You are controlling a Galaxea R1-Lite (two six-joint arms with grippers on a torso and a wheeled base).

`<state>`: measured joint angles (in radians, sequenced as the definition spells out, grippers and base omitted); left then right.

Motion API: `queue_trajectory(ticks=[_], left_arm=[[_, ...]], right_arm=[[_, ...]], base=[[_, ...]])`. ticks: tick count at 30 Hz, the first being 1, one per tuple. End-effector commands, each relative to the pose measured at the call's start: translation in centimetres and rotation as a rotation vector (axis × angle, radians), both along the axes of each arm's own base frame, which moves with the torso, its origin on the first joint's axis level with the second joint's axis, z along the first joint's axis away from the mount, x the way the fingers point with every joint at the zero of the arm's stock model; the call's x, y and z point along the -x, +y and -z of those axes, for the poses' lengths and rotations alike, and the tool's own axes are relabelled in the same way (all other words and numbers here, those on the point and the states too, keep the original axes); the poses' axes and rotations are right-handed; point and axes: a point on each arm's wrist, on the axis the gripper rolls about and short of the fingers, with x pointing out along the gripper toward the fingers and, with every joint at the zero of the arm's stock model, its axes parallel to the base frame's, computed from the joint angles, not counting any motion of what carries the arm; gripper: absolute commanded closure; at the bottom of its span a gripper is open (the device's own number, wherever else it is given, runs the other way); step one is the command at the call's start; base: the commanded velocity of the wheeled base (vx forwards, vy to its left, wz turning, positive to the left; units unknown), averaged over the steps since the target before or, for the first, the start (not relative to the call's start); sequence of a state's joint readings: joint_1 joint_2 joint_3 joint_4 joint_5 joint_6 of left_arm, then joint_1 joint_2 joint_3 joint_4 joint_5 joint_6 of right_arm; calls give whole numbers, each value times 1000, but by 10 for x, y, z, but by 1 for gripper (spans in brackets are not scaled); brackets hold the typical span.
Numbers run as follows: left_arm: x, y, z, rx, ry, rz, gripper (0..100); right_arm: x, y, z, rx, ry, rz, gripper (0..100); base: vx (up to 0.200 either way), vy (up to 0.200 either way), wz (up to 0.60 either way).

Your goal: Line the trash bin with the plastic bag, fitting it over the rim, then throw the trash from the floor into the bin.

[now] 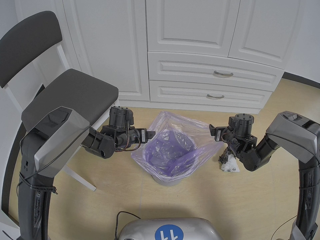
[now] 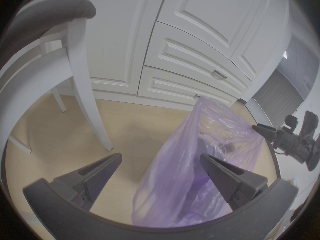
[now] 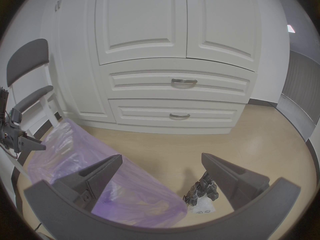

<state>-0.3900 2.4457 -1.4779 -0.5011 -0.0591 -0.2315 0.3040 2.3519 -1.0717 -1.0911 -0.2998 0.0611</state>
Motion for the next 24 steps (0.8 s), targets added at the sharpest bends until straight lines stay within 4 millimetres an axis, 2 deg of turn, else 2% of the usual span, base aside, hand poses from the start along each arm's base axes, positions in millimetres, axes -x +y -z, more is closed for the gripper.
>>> queue_trajectory(ticks=[1,5,7,9,11,12,14,18,24], left_arm=[[-12,7,21,-33,13,20,0],[-29,13,39,-56,-5,14,0],[-39,17,47,-57,-7,-1,0],[-39,18,47,-61,-1,-8,0],[-39,18,47,-60,-1,-9,0],[-39,18,42,-56,-15,-13,0],[-40,19,37,-56,-28,-23,0],[-41,22,34,-60,-37,-48,0],[-42,25,31,-57,-45,-54,0]], right_arm=[[-6,-3,17,2,29,2,0],[-6,-3,17,-3,28,-5,0],[-7,-4,11,-43,-23,1,0],[-4,0,1,-75,-88,-17,0],[-4,0,0,-74,-91,-19,0],[9,6,-8,-80,-101,-62,0],[24,15,-11,-78,-75,-120,0],[36,16,-6,-61,-30,-158,0],[36,3,6,-2,92,-161,0]], base=[[0,0,0],[0,0,0],[0,0,0],[0,0,0],[0,0,0],[0,0,0],[0,0,0],[0,0,0],[0,0,0]])
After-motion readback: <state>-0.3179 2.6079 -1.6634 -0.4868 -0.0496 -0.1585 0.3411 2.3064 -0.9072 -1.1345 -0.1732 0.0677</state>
